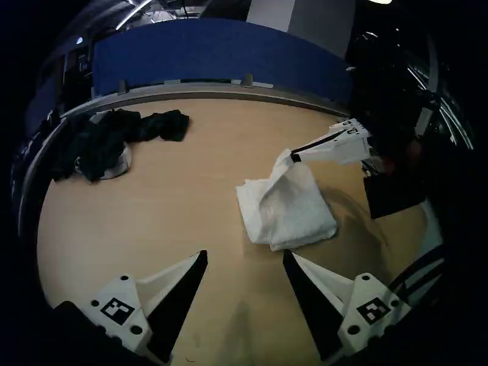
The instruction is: Fold towel
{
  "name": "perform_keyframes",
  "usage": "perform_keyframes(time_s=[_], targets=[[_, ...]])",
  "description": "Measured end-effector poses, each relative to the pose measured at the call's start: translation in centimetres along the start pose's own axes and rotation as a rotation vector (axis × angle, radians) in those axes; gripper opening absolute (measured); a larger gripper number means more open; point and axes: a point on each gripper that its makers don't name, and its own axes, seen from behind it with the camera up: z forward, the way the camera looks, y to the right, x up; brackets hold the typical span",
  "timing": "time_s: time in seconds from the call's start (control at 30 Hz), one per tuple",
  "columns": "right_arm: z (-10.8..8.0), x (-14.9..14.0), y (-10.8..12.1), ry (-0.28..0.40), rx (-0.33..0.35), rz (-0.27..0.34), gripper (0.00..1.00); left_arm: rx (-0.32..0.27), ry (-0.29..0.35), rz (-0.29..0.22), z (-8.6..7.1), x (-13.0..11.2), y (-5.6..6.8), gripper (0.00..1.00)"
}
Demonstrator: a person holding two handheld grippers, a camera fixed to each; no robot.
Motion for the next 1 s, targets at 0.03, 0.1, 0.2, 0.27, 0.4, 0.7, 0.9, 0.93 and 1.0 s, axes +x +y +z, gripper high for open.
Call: perform_keyframes(time_s=[0.03,0.1,0.2,0.27,0.4,0.7,0.9,0.93,1.0], targets=[[0.3,0.1,0.0,-0.003,0.001,-0.001,0.04,0.001,0.001,-0.002,0.0,0.0,0.0,0.92],[0.9,0.3,0.0,-0.012,0.003,-0.002,0.04,0.002,0.003,-0.005,-0.1,0.0,-0.1,0.92],[1.6,0.4,0.0,-0.026,0.004,-0.003,0.05,0.003,0.006,-0.008,-0.1,0.0,-0.1,0.92],[1.9,0.5,-0.1,-0.031,0.005,-0.005,0.06,0.003,0.007,-0.009,-0.2,0.0,-0.1,0.92],[2.0,0.9,0.1,-0.028,-0.009,-0.019,0.21,0.005,0.009,-0.011,-0.2,0.0,-0.1,0.92],[1.6,0.9,0.0,-0.021,-0.017,-0.031,0.47,0.003,0.011,-0.01,-0.3,0.1,0.1,0.92],[0.7,0.1,-0.3,-0.016,-0.011,-0.023,0.6,-0.001,0.011,-0.005,-0.2,0.3,0.2,0.92],[0.5,-0.1,-0.4,-0.018,-0.009,-0.022,0.62,-0.001,0.01,-0.004,-0.2,0.3,0.2,0.92],[0.1,-0.6,-0.6,-0.02,-0.006,-0.021,0.69,-0.003,0.01,-0.001,-0.2,0.4,0.3,0.92]])
